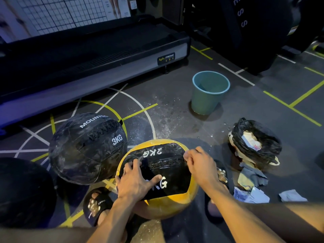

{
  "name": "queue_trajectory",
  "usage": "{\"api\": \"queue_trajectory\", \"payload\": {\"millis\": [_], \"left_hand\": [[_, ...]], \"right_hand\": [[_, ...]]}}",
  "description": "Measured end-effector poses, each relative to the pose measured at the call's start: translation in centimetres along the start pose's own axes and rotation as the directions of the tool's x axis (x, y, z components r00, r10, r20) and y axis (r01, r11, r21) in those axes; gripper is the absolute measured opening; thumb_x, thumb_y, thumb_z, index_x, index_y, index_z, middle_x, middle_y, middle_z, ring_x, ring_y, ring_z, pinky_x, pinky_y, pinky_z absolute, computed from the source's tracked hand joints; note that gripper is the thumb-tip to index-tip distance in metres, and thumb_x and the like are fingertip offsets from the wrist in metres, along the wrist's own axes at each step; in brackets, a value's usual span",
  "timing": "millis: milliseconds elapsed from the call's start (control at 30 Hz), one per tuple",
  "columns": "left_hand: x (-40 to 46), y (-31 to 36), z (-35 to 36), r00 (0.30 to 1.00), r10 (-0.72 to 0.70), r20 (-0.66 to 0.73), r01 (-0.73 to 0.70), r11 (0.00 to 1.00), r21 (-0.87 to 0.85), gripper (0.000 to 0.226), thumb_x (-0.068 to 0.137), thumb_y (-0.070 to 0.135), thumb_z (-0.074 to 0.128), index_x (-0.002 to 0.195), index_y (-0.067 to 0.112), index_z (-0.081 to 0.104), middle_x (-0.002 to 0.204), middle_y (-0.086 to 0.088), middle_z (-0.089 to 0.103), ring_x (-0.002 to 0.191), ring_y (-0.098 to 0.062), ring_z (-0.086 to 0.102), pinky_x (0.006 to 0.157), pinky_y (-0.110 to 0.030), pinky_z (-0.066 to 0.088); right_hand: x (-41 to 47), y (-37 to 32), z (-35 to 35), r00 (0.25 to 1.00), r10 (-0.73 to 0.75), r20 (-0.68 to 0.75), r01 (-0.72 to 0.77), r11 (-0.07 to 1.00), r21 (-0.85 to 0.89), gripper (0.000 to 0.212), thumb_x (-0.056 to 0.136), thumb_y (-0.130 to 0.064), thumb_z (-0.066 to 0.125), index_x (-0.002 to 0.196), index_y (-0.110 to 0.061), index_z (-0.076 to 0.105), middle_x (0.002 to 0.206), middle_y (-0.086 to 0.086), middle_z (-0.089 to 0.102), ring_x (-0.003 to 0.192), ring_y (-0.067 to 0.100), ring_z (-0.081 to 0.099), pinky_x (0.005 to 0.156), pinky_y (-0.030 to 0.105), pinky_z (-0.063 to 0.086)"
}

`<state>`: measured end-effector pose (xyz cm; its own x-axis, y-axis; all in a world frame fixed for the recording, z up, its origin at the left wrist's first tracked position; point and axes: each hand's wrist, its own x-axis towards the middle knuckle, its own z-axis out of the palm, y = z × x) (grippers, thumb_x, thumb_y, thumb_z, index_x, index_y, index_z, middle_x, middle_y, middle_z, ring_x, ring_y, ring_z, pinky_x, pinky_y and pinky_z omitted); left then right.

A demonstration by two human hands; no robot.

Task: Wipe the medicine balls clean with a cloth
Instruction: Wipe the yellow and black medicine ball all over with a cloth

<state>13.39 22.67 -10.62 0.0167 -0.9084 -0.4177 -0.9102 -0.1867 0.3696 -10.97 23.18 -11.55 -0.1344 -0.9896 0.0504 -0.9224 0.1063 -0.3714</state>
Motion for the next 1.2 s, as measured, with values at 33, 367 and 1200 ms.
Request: {"api": "queue_trajectory", "payload": {"millis": [33,367,1200], "left_hand": [[0.0,0.1,0.1,1.0,0.008,-0.005,-0.008,1.0,0.007,0.091,0.069,0.09,0.058,0.135,0.032,0.035,0.145,-0.003,0.041,0.132,-0.033,0.053,0.116,-0.063,0.027],[-0.4,0.3,0.5,1.0,0.03,-0.006,-0.03,0.997,0.073,0.092,0.072,0.089,0.058,0.139,0.03,0.033,0.146,-0.004,0.039,0.136,-0.033,0.049,0.117,-0.061,0.023],[-0.7,0.1,1.2,0.999,0.04,-0.031,-0.036,0.99,0.138,0.095,0.071,0.09,0.056,0.14,0.03,0.03,0.147,-0.004,0.038,0.14,-0.029,0.043,0.121,-0.061,0.019]], "right_hand": [[-0.1,0.0,0.0,1.0,0.022,0.006,-0.022,1.0,0.007,0.02,0.102,-0.026,0.052,0.111,-0.028,0.069,0.108,-0.003,0.056,0.097,0.024,0.066,0.079,0.036,0.051],[0.4,-0.2,0.4,0.989,0.144,-0.023,-0.137,0.968,0.209,0.015,0.102,-0.026,0.056,0.103,-0.021,0.07,0.098,-0.007,0.061,0.088,0.015,0.067,0.072,0.023,0.044],[1.5,-4.8,0.5,0.997,0.005,0.075,-0.012,0.996,0.093,0.022,0.104,-0.028,0.052,0.112,-0.026,0.072,0.111,-0.007,0.06,0.097,0.013,0.063,0.088,0.03,0.051]]}}
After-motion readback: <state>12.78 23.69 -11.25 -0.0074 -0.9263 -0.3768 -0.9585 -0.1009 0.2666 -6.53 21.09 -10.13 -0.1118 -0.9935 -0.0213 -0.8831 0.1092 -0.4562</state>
